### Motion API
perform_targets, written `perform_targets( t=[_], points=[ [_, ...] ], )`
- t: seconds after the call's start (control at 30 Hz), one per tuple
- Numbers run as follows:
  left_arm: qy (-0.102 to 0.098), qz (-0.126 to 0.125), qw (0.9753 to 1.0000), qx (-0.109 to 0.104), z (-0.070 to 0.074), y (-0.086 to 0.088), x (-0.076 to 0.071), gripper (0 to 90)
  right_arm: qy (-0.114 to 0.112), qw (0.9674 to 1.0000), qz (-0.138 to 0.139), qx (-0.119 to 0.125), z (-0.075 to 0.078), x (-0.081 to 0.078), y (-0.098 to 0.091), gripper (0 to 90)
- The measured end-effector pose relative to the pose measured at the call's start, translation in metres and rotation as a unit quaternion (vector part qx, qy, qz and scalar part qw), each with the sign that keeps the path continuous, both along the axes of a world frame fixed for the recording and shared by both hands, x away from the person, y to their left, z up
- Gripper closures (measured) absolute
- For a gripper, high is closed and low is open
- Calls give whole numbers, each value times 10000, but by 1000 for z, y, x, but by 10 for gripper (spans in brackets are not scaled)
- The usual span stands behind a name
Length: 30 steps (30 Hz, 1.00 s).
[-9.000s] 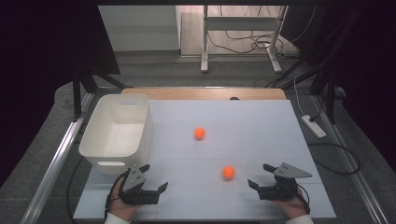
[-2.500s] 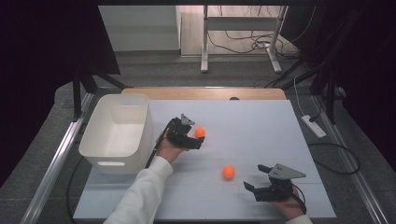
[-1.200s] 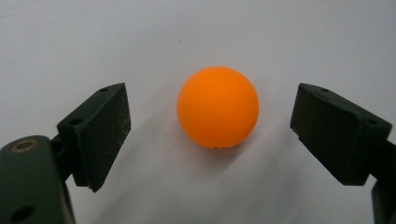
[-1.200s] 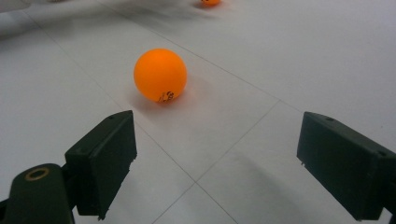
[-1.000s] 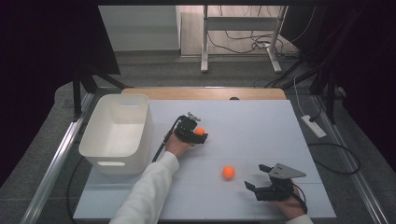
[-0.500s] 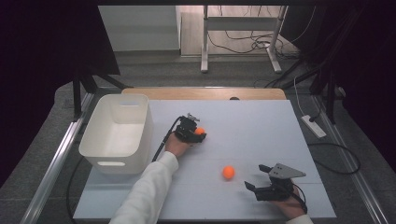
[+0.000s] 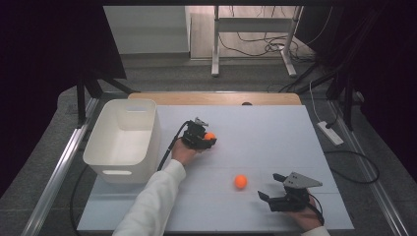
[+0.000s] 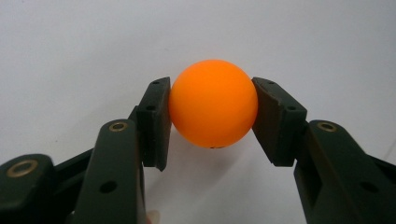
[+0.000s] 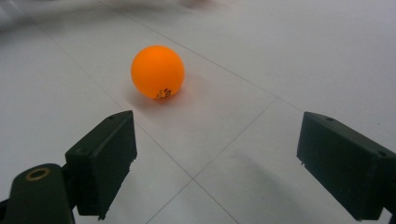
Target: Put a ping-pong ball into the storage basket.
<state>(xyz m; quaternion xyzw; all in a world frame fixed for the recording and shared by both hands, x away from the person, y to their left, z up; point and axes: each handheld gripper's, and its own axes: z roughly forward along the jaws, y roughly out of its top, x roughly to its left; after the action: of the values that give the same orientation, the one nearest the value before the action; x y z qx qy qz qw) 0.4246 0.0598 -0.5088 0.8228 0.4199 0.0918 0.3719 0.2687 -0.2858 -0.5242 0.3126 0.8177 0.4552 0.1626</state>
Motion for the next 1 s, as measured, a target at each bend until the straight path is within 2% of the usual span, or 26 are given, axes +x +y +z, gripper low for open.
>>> perform_targets(
  t=[0.07, 0.1, 0.33, 0.57, 0.87, 1.0],
  points=[
    [-4, 3, 10000, -58, 2, 1, -3, 507, -19, 10000, -41, -68, 1, 0, -1, 118],
    [10, -8, 9999, -137, 5, 2, -6, 508, -21, 10000, -62, -17, 1, 0, -1, 118],
    [-113, -9, 9998, -188, 14, 4, -17, 507, -6, 10000, -89, 36, 1, 1, -2, 118],
    [-213, -6, 9994, -269, 19, 11, -29, 507, 6, 9999, -103, -66, 1, 0, -1, 118],
    [-370, -64, 9985, -397, 28, 17, -42, 507, 21, 10000, -49, 73, 1, -1, 1, 118],
    [-424, -65, 9982, -426, 33, 18, -49, 506, 3, 10000, -51, 49, 2, 0, 0, 118]
  ],
)
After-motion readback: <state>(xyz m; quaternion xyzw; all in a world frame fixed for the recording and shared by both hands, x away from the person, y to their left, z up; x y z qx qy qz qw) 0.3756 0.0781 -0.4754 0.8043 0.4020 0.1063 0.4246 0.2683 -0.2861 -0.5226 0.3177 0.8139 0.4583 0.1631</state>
